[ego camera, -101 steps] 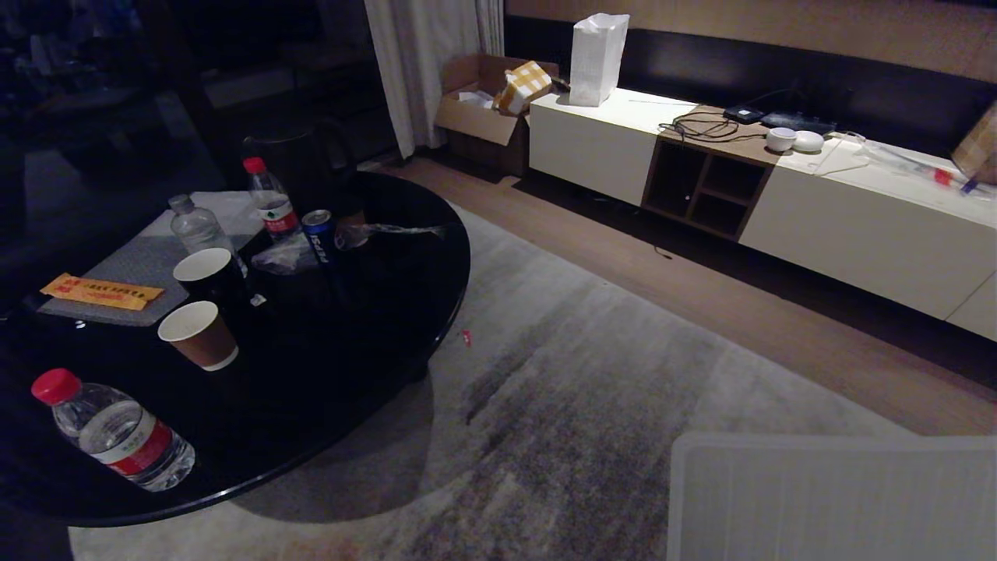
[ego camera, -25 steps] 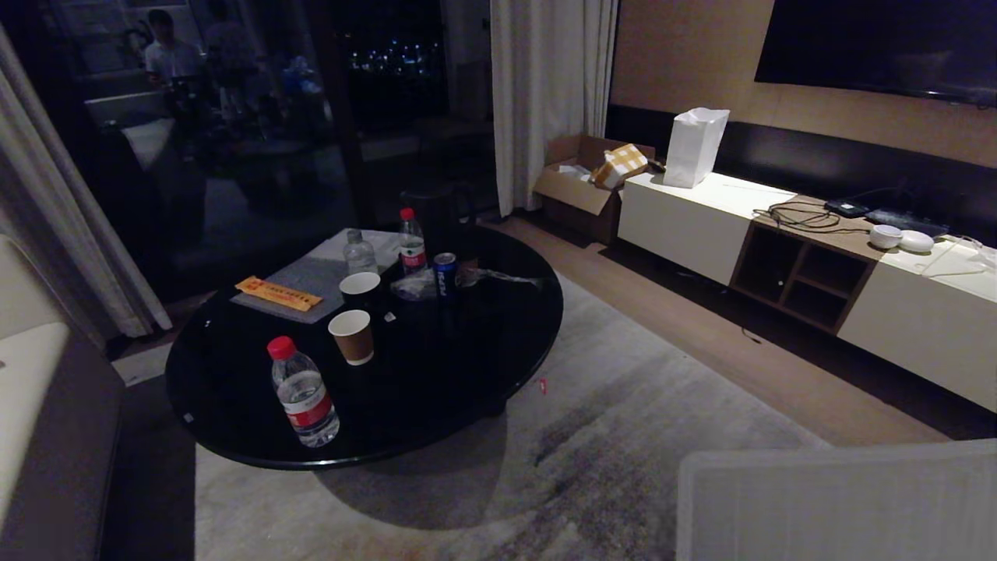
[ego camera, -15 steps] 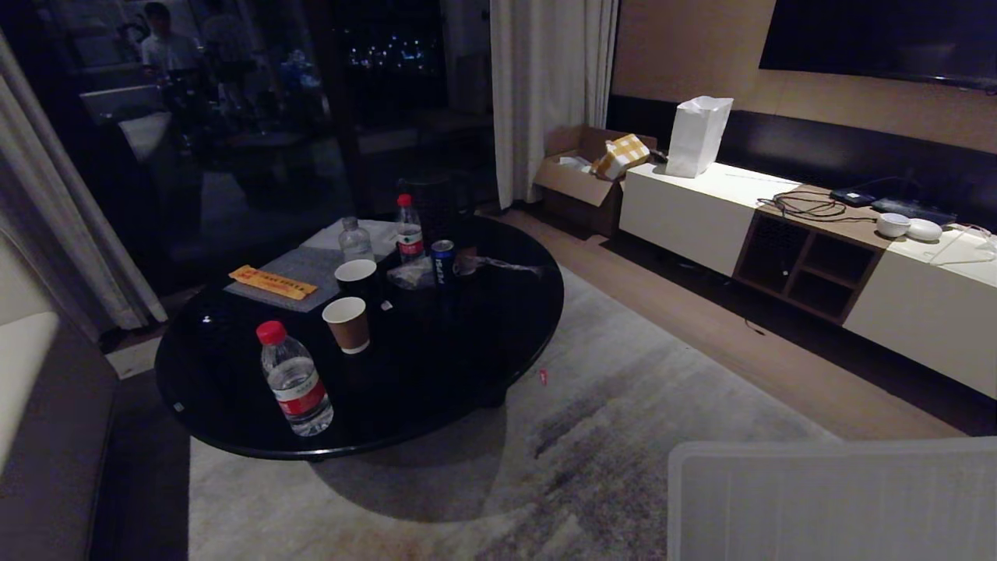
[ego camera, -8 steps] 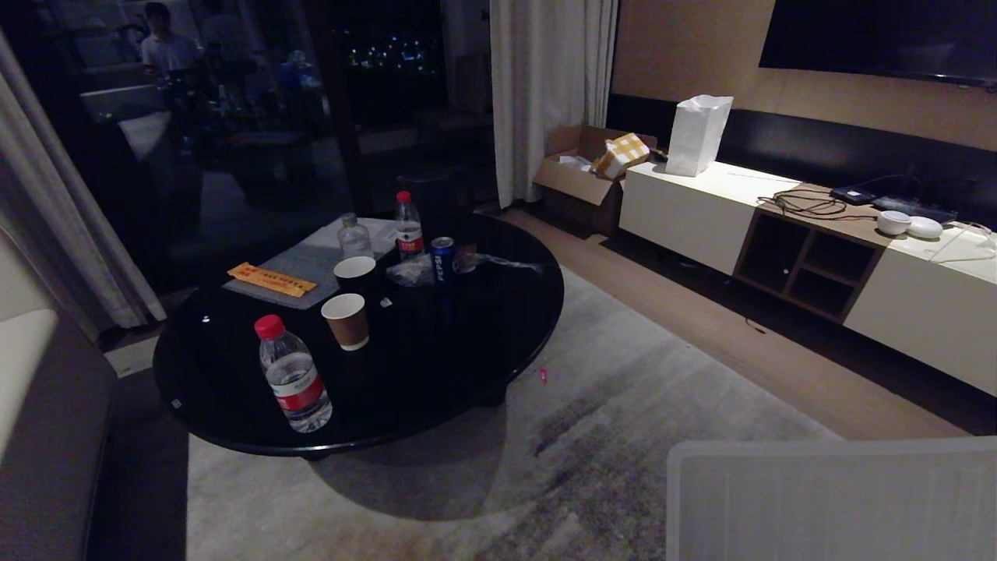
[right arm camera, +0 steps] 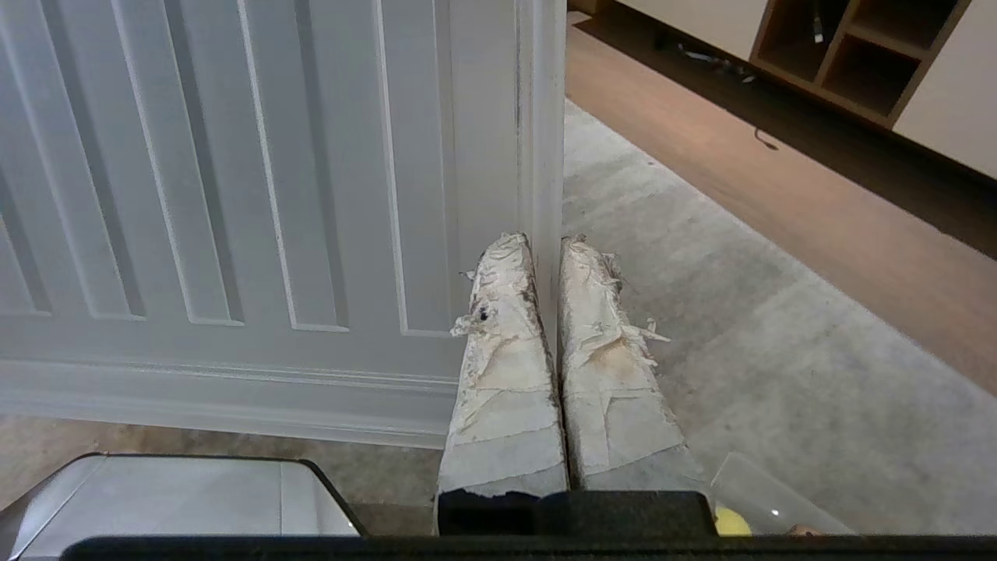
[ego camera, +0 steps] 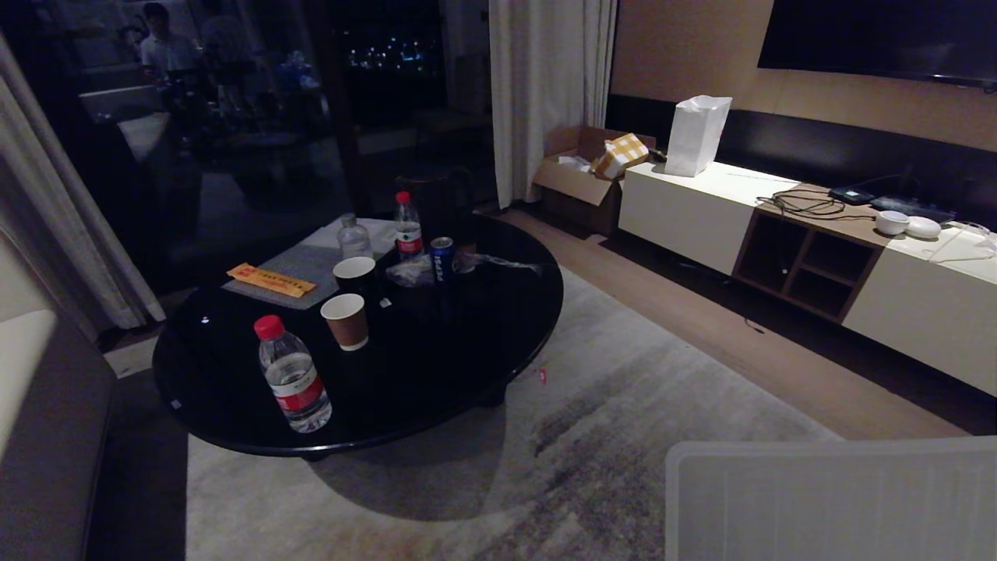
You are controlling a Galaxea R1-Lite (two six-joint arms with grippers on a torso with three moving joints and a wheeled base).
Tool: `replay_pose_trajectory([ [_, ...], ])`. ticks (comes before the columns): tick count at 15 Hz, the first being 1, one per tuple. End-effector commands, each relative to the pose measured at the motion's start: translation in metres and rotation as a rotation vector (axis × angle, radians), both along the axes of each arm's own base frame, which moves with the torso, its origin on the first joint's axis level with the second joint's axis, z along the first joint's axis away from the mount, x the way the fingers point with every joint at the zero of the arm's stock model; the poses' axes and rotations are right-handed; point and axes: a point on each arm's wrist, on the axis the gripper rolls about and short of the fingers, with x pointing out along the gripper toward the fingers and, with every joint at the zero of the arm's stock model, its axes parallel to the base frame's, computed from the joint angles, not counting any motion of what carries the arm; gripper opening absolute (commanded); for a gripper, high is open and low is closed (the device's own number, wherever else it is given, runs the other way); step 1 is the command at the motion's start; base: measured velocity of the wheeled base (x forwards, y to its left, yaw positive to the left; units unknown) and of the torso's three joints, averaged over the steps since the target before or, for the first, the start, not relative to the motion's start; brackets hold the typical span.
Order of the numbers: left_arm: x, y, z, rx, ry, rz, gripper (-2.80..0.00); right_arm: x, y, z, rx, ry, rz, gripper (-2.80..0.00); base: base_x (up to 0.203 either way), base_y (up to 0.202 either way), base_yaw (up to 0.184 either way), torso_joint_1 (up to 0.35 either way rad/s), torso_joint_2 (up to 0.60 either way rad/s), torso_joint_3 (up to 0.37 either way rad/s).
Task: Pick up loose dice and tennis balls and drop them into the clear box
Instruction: Close the lid
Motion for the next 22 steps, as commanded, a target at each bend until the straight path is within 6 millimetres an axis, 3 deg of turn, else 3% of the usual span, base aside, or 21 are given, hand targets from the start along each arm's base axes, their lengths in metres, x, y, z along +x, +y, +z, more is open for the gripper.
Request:
replay_pose_trajectory([
  [1,0.0002,0.0,-0.0004,-0.002,0.003,0.001,-2.8,0.0001,0.0,-0.0001,0.0,0.003,0.001,-2.8,0.0,0.0,0.0,0.0,0.0,0.0],
  [18,0.0002,0.0,-0.0004,-0.002,0.003,0.001,-2.8,0.0001,0.0,-0.0001,0.003,0.002,0.002,-2.8,0.0,-0.007,0.144,0.002,0.0,0.004],
  [22,0.0002,0.0,-0.0004,-0.002,0.003,0.001,-2.8,0.0002,0.0,-0.0004,0.003,0.003,0.002,-2.8,-0.001,-0.003,0.025,0.001,0.0,0.0],
])
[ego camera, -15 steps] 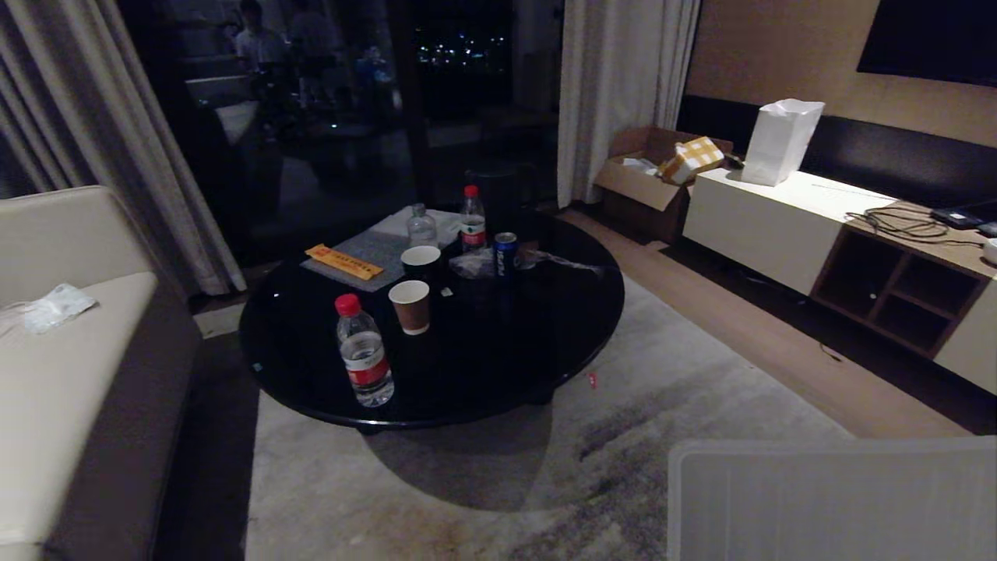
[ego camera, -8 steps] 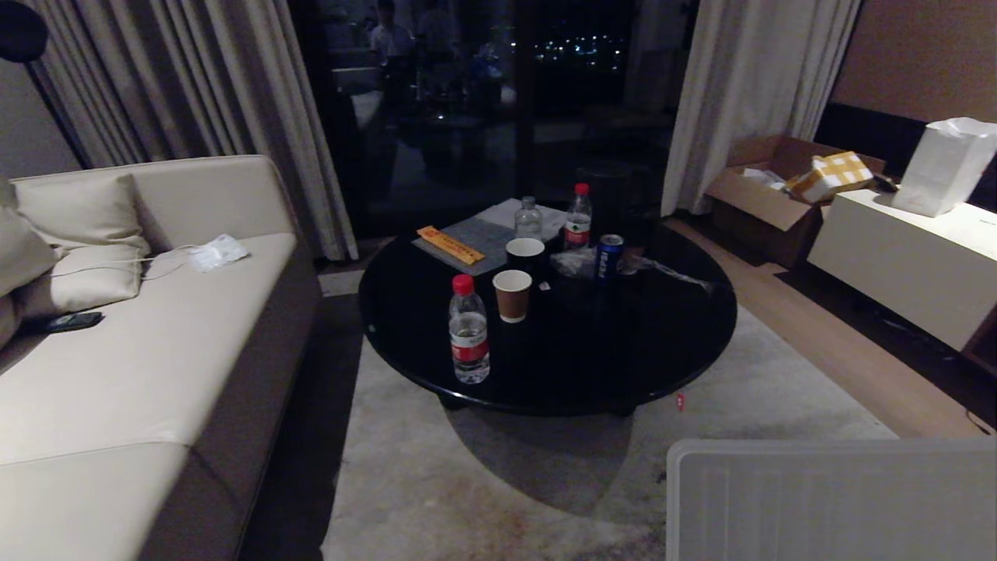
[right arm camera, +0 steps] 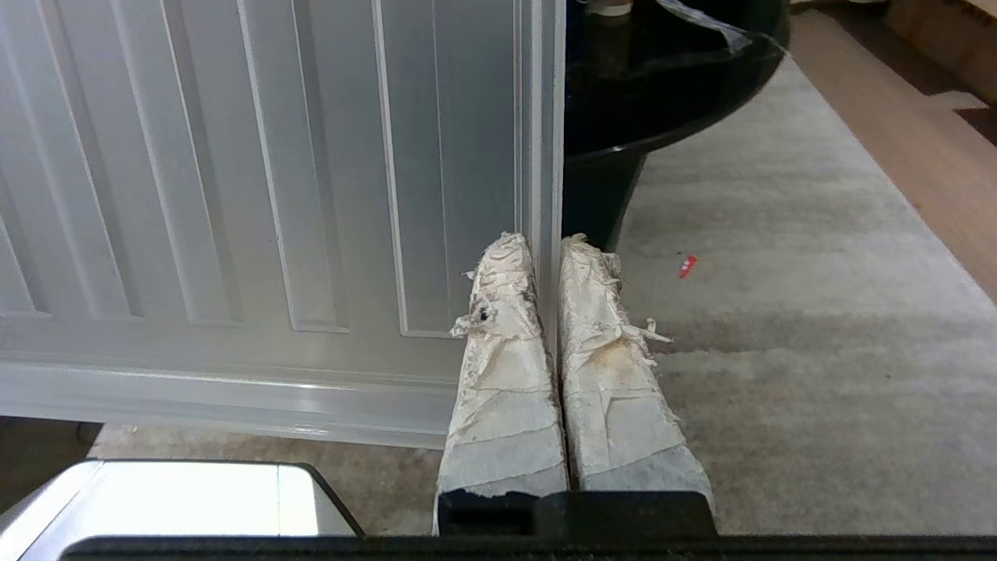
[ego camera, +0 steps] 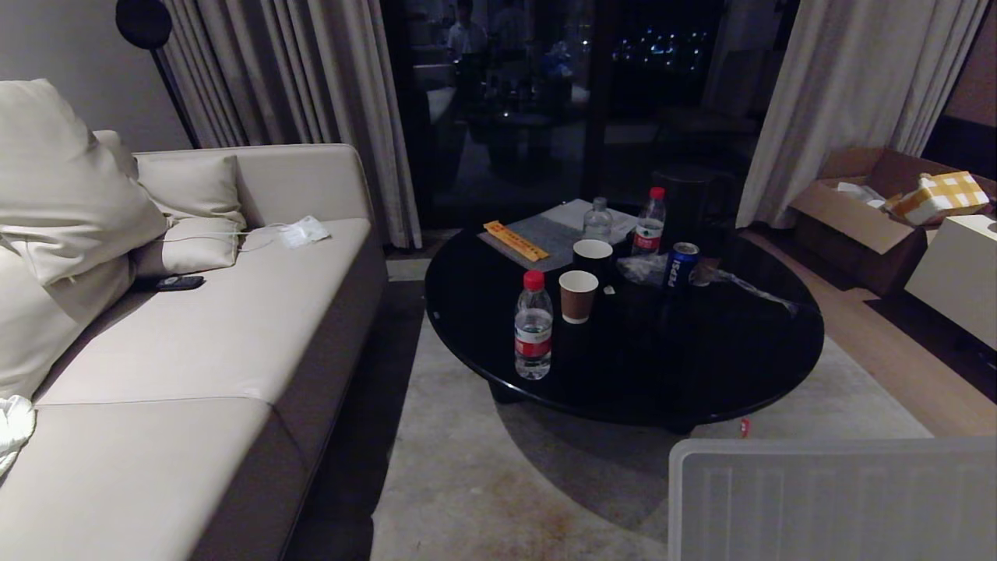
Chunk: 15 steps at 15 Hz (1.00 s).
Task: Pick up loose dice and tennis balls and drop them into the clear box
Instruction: Close the lid
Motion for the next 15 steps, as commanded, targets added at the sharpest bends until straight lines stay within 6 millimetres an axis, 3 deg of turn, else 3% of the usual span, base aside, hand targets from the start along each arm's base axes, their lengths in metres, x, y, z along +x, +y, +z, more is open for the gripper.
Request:
replay_pose_trajectory([
  [1,0.0002,0.0,-0.0003,-0.001,0.002,0.001,-2.8,0.0001,0.0,-0.0001,-0.001,0.002,0.001,-2.8,0.0,0.0,0.0,0.0,0.0,0.0],
  [4,0.0002,0.0,-0.0003,-0.001,0.002,0.0,-2.8,0.0002,0.0,-0.0004,-0.001,0.003,0.001,-2.8,-0.042,0.0,0.0,0.0,0.0,0.001],
  [15,0.0002,0.0,-0.0003,-0.003,0.002,0.001,-2.8,0.0002,0.0,-0.0005,-0.001,0.004,0.001,-2.8,-0.182,0.0,-0.001,0.003,0.0,0.002],
])
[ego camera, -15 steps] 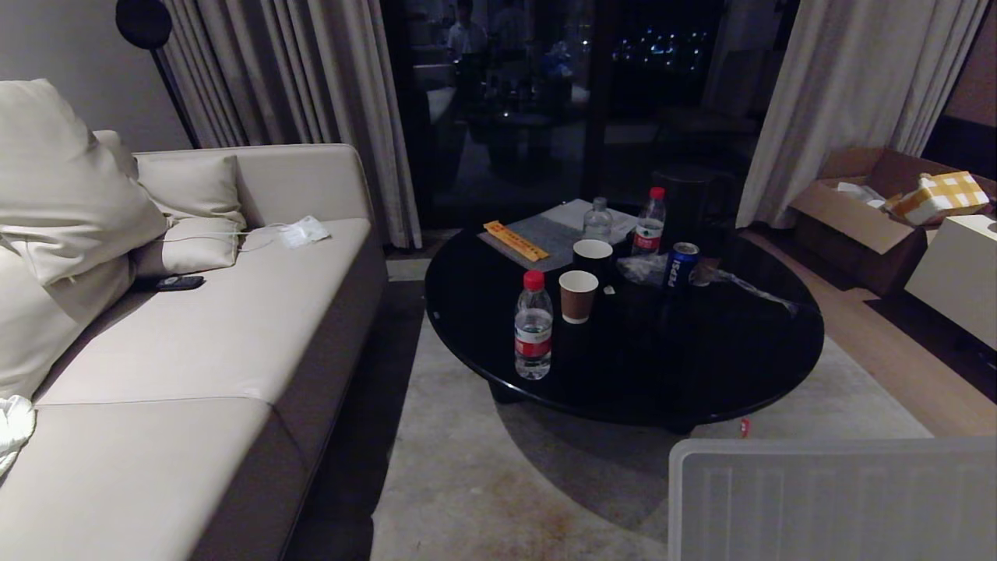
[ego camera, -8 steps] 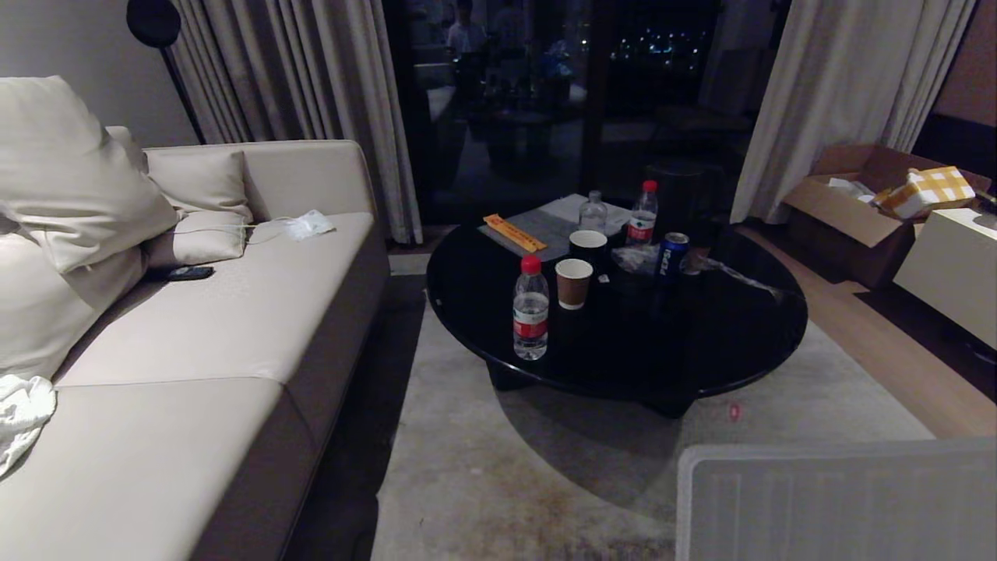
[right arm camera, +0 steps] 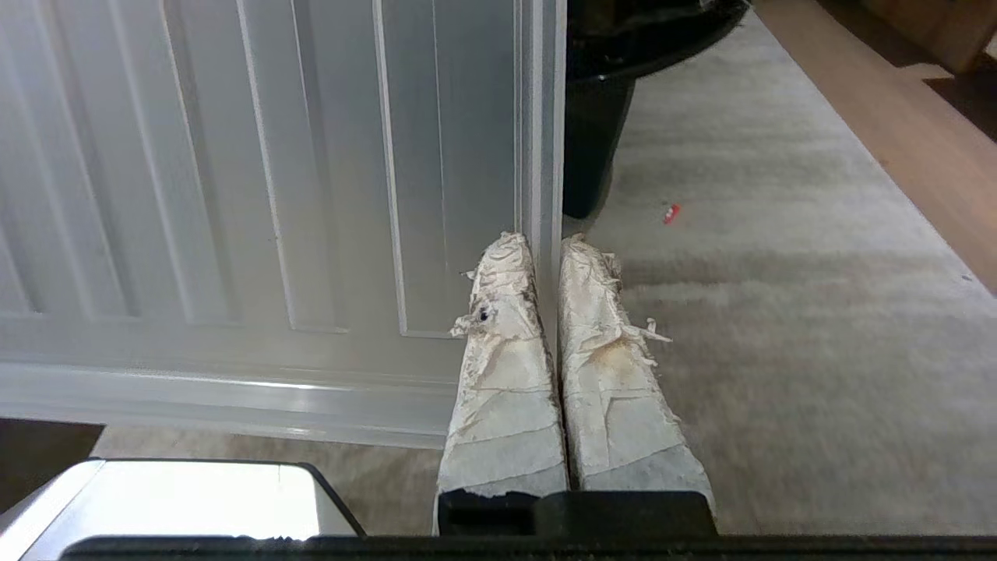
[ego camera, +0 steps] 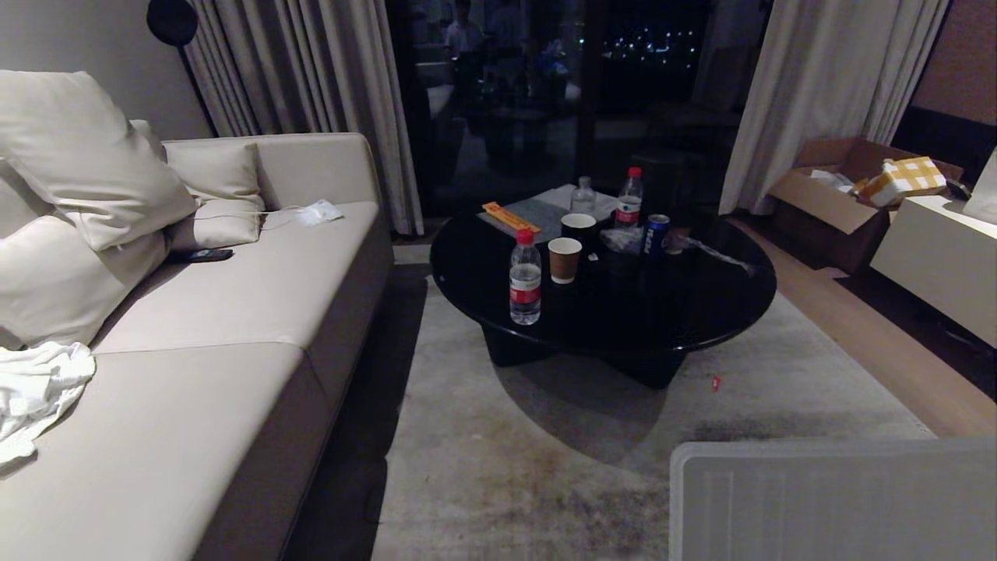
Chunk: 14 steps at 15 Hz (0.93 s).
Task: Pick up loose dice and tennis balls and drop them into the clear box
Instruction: Close the lid
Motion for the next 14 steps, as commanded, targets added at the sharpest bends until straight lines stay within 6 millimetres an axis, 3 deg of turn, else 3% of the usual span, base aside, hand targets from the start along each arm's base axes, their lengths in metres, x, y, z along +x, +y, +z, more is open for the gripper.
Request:
replay_pose_trajectory([
  [1,0.0002,0.0,-0.0004,-0.001,0.003,0.0,-2.8,0.0001,0.0,0.0,0.0,0.002,0.001,-2.8,-0.186,0.0,0.0,0.002,0.0,0.002],
  [14,0.0003,-0.0005,-0.0008,0.082,0.012,-0.023,-2.8,0.0001,0.0,0.0,0.0,0.002,0.001,-2.8,-0.184,0.0,-0.001,0.002,0.0,0.003],
])
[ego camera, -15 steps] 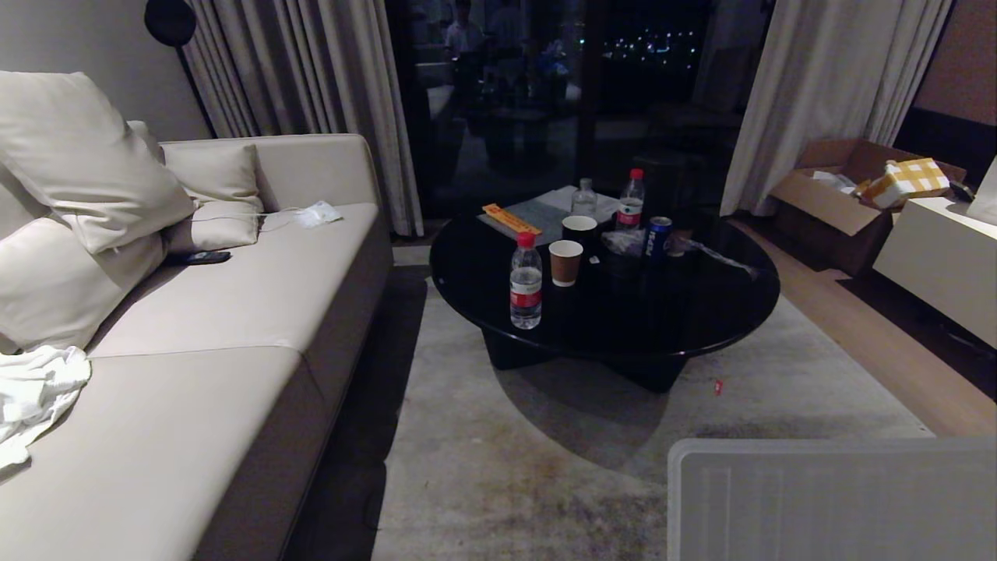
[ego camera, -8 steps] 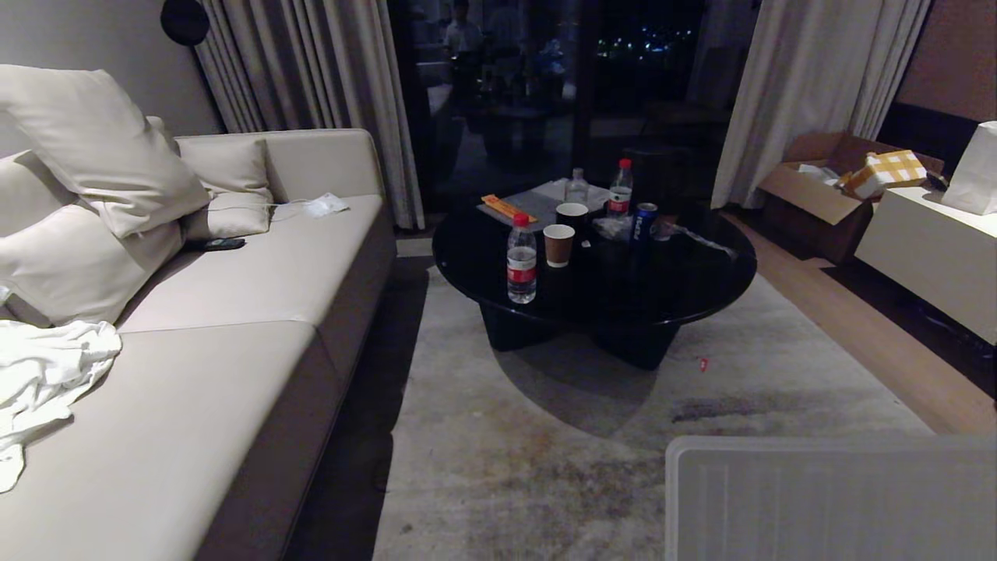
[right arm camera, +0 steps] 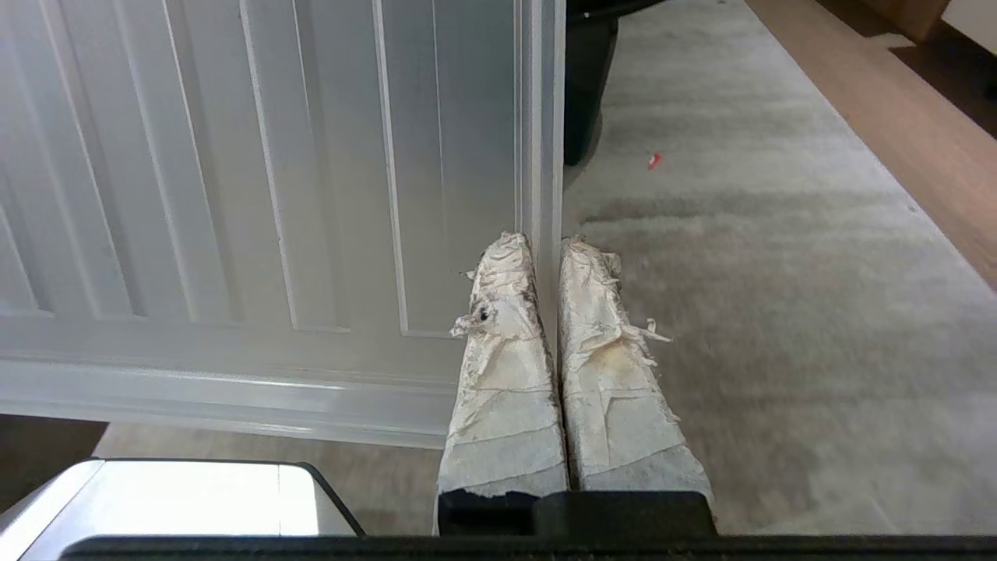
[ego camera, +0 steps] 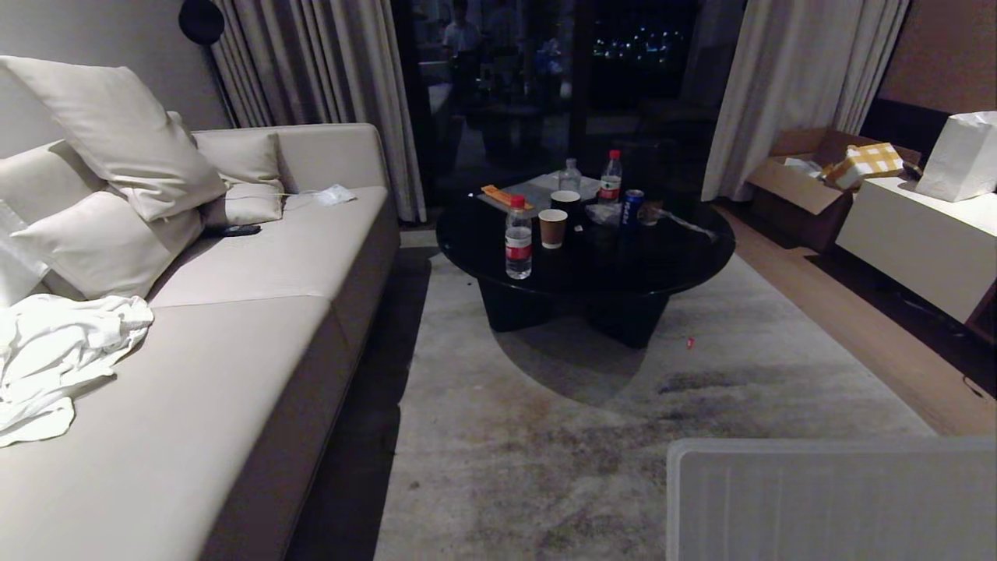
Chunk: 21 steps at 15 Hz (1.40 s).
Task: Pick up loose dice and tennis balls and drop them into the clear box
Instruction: Close the lid
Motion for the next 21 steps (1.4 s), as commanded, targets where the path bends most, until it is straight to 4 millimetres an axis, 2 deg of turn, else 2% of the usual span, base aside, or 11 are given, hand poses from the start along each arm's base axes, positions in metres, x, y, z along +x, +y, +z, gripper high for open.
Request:
replay_pose_trajectory([
  [1,0.0002,0.0,-0.0004,-0.002,0.003,0.0,-2.8,0.0001,0.0,-0.0002,-0.001,0.003,0.0,-2.8,-0.188,0.0,-0.003,0.007,0.0,0.007],
  [17,0.0002,0.0,-0.0005,-0.005,0.004,0.0,-2.8,0.0001,0.0,0.0,-0.001,0.001,0.0,-2.8,-0.182,0.0,-0.001,0.002,0.0,0.002],
  [21,0.0002,0.0,-0.0005,-0.005,0.004,0.0,-2.8,0.0001,0.0,0.0,-0.001,0.003,0.0,-2.8,-0.03,0.0,0.0,-0.001,0.0,0.001],
])
